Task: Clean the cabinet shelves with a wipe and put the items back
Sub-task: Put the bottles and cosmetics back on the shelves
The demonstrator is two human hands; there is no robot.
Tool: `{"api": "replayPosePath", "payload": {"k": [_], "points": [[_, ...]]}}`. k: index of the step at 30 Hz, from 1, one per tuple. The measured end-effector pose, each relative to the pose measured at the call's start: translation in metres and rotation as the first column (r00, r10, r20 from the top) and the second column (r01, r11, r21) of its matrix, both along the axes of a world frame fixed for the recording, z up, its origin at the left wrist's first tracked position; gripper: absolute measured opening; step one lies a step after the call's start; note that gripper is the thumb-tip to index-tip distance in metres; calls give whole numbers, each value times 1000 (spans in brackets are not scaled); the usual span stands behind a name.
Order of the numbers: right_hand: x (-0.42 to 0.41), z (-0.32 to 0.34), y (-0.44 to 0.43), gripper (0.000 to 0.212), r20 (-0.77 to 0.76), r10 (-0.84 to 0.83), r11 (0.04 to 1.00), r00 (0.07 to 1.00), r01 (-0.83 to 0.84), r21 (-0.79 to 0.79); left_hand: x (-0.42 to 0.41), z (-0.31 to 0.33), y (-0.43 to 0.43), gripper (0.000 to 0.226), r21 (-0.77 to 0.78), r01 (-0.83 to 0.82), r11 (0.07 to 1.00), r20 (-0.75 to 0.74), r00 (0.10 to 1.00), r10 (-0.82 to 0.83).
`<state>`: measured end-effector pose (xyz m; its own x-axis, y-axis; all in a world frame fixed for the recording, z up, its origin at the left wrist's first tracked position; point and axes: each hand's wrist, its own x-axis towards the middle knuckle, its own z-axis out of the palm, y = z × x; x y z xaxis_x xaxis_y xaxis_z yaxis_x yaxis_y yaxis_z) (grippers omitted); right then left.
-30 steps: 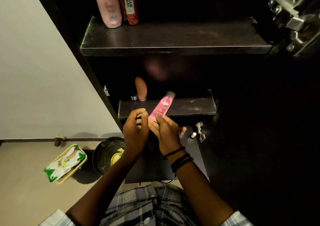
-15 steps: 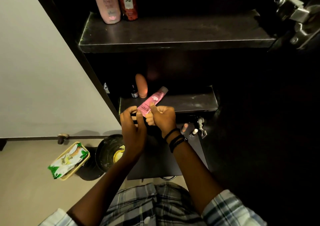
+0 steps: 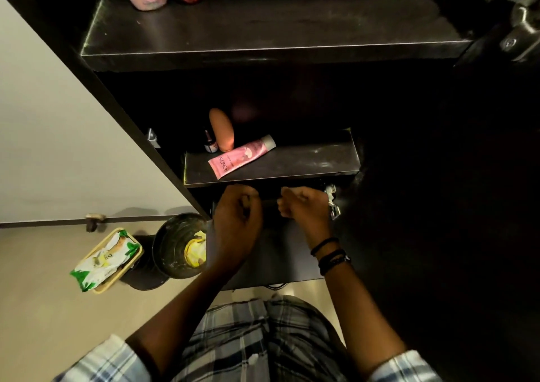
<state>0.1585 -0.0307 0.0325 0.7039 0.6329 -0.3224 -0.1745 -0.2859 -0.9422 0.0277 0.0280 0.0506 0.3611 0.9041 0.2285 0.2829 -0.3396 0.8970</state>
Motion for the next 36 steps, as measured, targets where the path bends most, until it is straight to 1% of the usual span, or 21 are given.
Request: {"api": "replayPosePath", "payload": {"k": [2,3,4,5,7,9,11,13,16,17,18,20,23,25,26,28,29,31,32,34,36], "points": [[12,-20,-21,5,259,-43,991,965,73,-108,13,-12,-5,12,23,54,998,-101,994,-51],[18,-28,-29,6,355,-45,978,934,114,-177,21,-21,-6,10,40,105,994,-165,982,-97],[24,-35,-35,11,411,-26,954,911,145,-262,27,-32,-6,8,30,164,986,-233,961,-152],[29,-41,-39,19,444,19,926,896,152,-346,33,-42,-7,12,-2,223,975,-295,931,-214],[37,-53,-43,35,480,147,890,865,96,-447,47,-65,-7,30,-65,354,933,-400,847,-349],[45,-67,-44,42,541,279,874,793,23,-486,63,-87,-6,44,-103,479,872,-470,749,-467],[54,-79,-42,49,557,414,826,720,-40,-562,83,-108,-4,55,-171,535,827,-526,661,-536],[60,-90,-37,50,540,503,768,675,-61,-638,101,-125,-1,62,-206,532,821,-570,617,-543],[65,-103,-32,40,600,561,749,570,-42,-661,121,-141,1,59,-223,536,814,-603,581,-547],[66,-107,-31,38,611,571,748,548,-40,-663,125,-145,2,55,-208,537,817,-601,589,-541],[66,-113,-30,38,602,579,740,549,-44,-671,128,-147,3,50,-204,535,820,-592,599,-539],[66,-123,-31,35,554,594,706,583,-47,-707,130,-149,5,34,-186,515,837,-583,628,-516],[63,-128,-39,24,529,582,678,617,-9,-735,124,-145,7,17,-112,517,849,-628,625,-464],[55,-118,-47,21,524,533,700,665,1,-714,109,-135,6,20,-77,536,841,-593,653,-471],[48,-110,-50,20,522,499,717,691,9,-697,99,-128,4,27,-78,549,832,-555,670,-493],[34,-90,-58,16,541,408,773,735,37,-633,75,-111,-1,50,-58,584,810,-491,690,-532],[26,-79,-62,14,561,359,811,746,48,-583,64,-105,-3,55,-42,601,798,-471,693,-546],[13,-56,-66,12,605,271,880,749,62,-470,44,-88,-4,45,4,605,796,-441,716,-542],[7,-45,-68,10,620,226,910,751,64,-409,37,-78,-3,39,24,590,807,-400,746,-533],[-4,-24,-68,8,628,132,955,767,73,-289,22,-49,-4,43,-5,516,857,-312,813,-492],[-17,-5,-65,6,603,45,977,796,91,-193,8,-20,-3,43,-15,454,891,-271,856,-441]]}}
